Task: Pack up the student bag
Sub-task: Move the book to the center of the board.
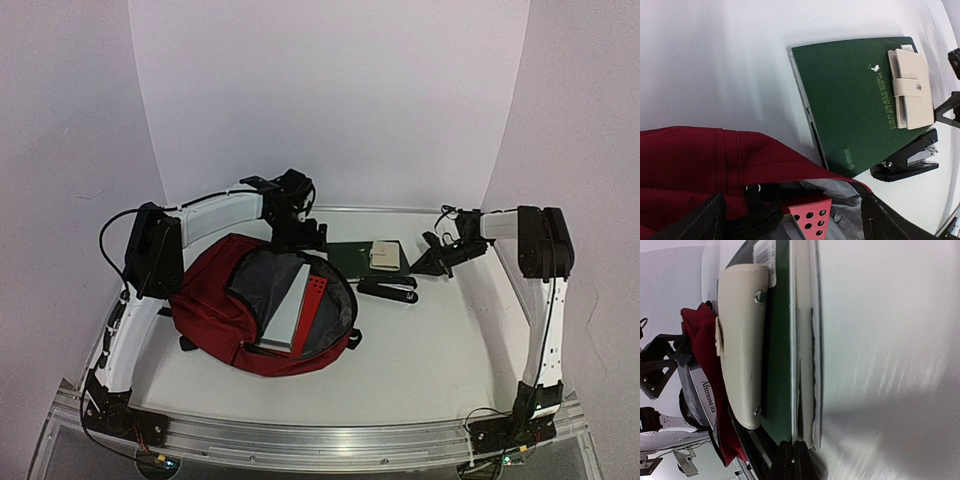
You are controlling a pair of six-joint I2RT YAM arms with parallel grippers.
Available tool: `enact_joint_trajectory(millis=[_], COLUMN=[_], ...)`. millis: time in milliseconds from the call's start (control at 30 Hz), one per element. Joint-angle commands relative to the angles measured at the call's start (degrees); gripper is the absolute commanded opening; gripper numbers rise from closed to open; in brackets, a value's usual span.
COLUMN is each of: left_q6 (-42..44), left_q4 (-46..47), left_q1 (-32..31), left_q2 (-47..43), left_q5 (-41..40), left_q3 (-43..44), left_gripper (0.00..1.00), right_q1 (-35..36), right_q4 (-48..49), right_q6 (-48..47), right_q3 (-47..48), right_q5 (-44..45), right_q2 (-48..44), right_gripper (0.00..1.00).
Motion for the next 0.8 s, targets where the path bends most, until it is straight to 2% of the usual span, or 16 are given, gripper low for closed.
enact_joint_trajectory(millis=[0, 267, 400, 500, 533, 633, 667, 767], left_q6=[1.1, 2.1, 3.5, 4.4, 4.5, 4.2, 4.1, 4.3], left_q4=[-1.2, 0.3, 0.8, 0.6, 0.5, 1.0, 1.3, 2.0], left_q1=[0.2, -0.4, -1.8, -3.3, -3.8, -4.7, -4.8, -5.0], left_q2=[-5.0, -8.1, -7.8, -6.1, -5.6, -4.8, -4.7, -4.3], left_q5=[0.1, 2.3, 4.0, 5.0, 5.1, 5.9, 6.2, 7.3], left_q3=[0.1, -1.3, 0.5, 3.0, 3.7, 4.7, 4.8, 5.1], left_gripper=[0.94, 0.93, 0.93, 0.93, 0.93, 0.93, 0.93, 0.94], right_q1=[-3.3, -3.5, -3.5, -3.5, -3.5, -3.5, -3.5, -3.5], right_q4=[-1.6, -3.8, -6.7, -8.9, -9.1, -8.3, -7.9, -6.8], right_q6=[-2.0, -8.9, -11.7, -14.0, -14.6, -14.3, -13.9, -12.5], right_q3=[-7.6, -27.5, -31.9, -31.4, -30.2, -24.3, -21.2, -12.3], right_q5=[0.2, 4.6, 7.7, 8.7, 9.1, 11.0, 11.4, 12.3], right_q2=[-11.7, -23.2, -27.2, -28.8, -29.1, -28.2, -27.0, -21.4], right_gripper=[0.00, 0.00, 0.00, 0.00, 0.07, 0.41, 0.49, 0.58])
